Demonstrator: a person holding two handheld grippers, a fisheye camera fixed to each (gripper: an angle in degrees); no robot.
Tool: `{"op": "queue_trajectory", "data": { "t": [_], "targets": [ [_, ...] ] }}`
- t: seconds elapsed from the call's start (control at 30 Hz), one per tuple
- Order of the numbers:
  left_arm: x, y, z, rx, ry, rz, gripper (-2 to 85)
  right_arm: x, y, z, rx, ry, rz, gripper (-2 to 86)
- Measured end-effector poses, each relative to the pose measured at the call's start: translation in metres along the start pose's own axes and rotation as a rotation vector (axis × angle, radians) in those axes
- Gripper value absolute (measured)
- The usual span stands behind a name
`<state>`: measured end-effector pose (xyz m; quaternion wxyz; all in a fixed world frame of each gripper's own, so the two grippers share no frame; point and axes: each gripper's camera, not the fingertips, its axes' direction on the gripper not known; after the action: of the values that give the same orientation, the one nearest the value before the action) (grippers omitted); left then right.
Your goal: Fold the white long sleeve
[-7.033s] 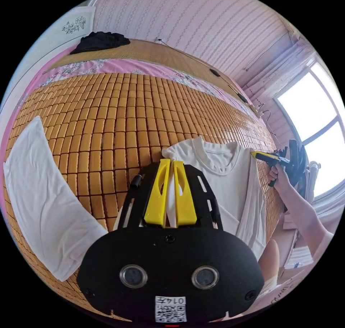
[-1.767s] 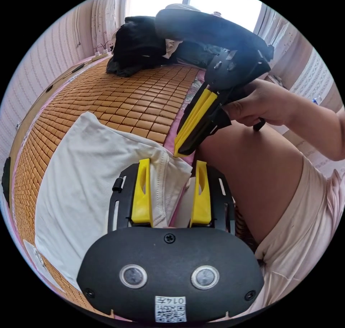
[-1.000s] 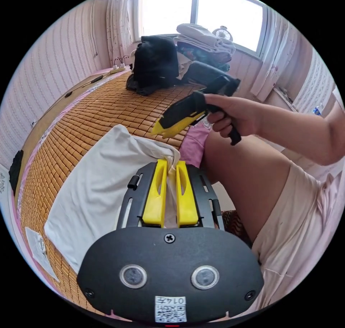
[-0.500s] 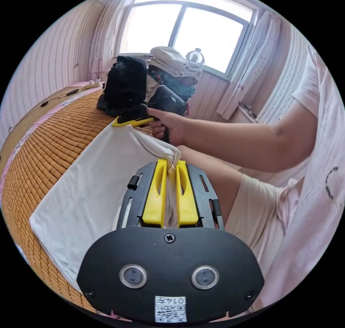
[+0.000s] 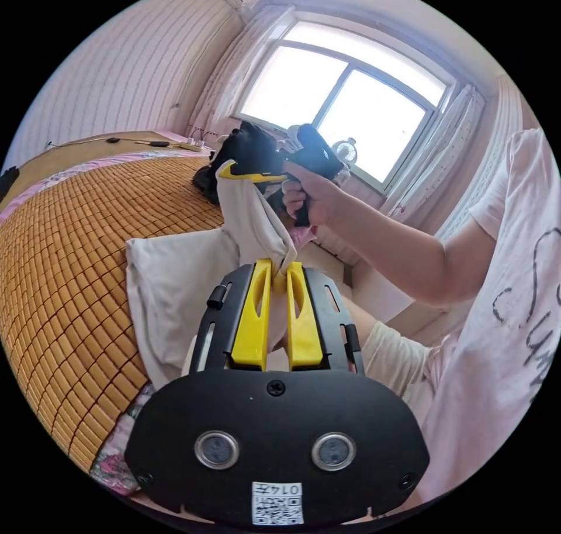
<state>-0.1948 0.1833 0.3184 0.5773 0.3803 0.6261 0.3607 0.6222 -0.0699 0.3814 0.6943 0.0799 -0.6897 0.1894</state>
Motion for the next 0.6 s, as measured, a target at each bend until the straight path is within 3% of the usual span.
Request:
{"op": "queue_trajectory", "data": {
  "t": [0.17, 0.27, 0.6],
  "targets": [
    [-0.069, 0.038, -0.005, -0.174, -0.089, -0.161, 5.8, -0.049, -0.001, 0.140, -0.148, 0.104, -0.005, 4.2],
    [-0.089, 0.058, -0.016, -0.222, -0.136, -0.206, 4.5, -0.064, 0.007, 0.156, -0.116, 0.050, -0.054, 4.6],
    [-0.096, 0.043, -0.005, -0.265, -0.260, -0.216, 8.5, -0.075, 0.024, 0.217, -0.251, 0.259, -0.171, 6.7]
  ]
}}
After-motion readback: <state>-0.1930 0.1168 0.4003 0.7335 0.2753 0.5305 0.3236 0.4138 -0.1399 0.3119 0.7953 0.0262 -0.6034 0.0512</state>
